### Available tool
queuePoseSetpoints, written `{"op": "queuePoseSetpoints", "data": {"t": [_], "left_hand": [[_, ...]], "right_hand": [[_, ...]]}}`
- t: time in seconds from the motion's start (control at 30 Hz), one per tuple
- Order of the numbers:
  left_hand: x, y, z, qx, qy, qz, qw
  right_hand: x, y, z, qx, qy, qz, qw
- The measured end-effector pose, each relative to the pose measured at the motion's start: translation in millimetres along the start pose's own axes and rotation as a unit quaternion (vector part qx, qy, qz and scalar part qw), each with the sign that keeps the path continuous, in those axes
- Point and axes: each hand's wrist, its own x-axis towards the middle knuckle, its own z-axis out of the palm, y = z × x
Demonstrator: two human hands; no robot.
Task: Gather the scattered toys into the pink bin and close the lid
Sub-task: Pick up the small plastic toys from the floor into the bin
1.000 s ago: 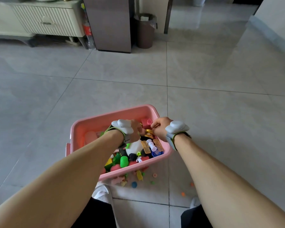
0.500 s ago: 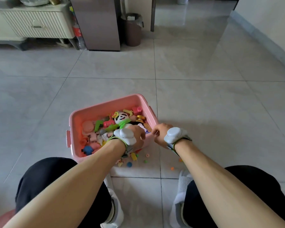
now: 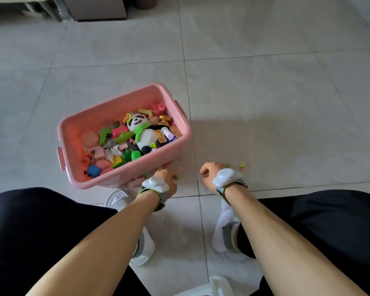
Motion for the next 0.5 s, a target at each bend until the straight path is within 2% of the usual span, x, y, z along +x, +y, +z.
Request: {"op": "queuePoseSetpoints", "data": {"t": [0.2,0.4,0.5], "left_hand": [[48,-10,39,0.006,-0.035,-0.03,0.999],[95,-23,67,0.06,-0.036,0.021,0.997],[116,-29,79,0.109,-0.066,0.05,0.991]], "right_hand": [[31,22,28,0.035,-0.008,0.053,0.998],[64,45,43,0.048,-0.041,0.079,0.995],[78,53,46,0.045,-0.052,0.103,0.992]]}}
